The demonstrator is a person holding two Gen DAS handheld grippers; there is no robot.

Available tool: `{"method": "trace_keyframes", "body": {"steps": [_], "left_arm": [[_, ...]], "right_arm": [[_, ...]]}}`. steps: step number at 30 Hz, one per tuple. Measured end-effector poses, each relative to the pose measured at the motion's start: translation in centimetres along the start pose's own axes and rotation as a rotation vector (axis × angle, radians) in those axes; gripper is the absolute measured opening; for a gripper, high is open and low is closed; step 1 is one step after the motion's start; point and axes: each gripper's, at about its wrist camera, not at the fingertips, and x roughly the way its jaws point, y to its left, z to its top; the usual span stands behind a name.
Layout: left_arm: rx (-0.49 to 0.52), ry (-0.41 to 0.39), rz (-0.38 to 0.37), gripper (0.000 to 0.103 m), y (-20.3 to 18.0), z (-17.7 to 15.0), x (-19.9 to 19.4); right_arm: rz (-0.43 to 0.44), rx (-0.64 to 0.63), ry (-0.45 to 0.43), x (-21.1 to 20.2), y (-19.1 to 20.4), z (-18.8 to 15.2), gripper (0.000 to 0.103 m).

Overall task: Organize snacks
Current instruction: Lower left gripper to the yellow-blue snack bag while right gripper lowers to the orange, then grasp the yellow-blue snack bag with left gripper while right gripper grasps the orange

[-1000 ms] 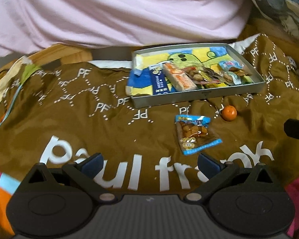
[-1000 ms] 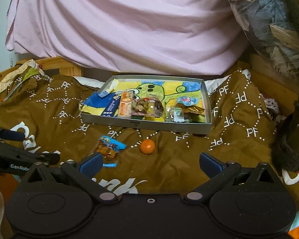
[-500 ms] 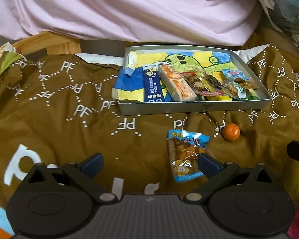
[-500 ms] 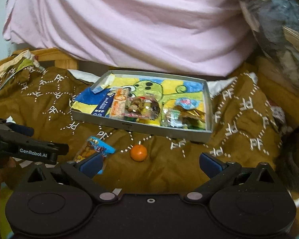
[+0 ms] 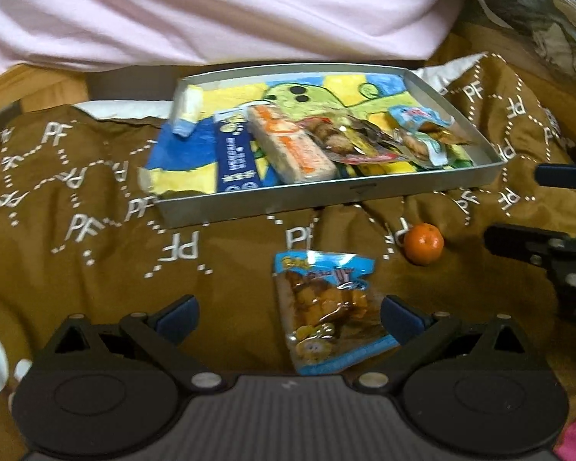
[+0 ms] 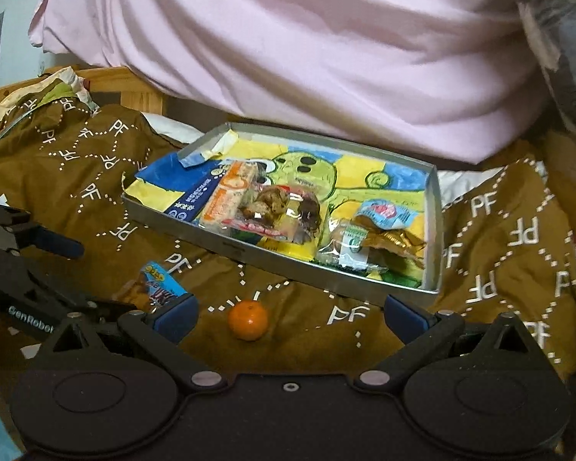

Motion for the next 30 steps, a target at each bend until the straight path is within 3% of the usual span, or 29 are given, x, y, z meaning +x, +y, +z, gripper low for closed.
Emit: {"method": "trace_keyframes", "body": {"steps": [7,16,24,29,30], "left_arm": [[0.059,0.021,-0.025,0.099,-0.9,0.1,1.3],[0.074,0.028,-0.113,0.076,-1.1,0.3,2.0],[0.037,0.064,-0.108,0.064,-0.6,0.4,3.3],[0.033,0.059,-0.104,0.06,-0.6,0.3,3.2],[0.035,0.059,-0.102,0.06,-0.7,0.3,3.2]], "right_arm": [[0.058,0.002,0.043,2.6,-0.3,-0.4,0.086],[0.134,-0.009,0.077,3.7,0.7,-0.6,0.064],[0.137,-0.006,0.127,5.8,1.1,-1.1,0.055],[0.137,-0.006,0.131,6.0,1.3,-1.2,0.035],[0.136,-0.008,0.136,6.1,1.3,-1.2,0.035]]}}
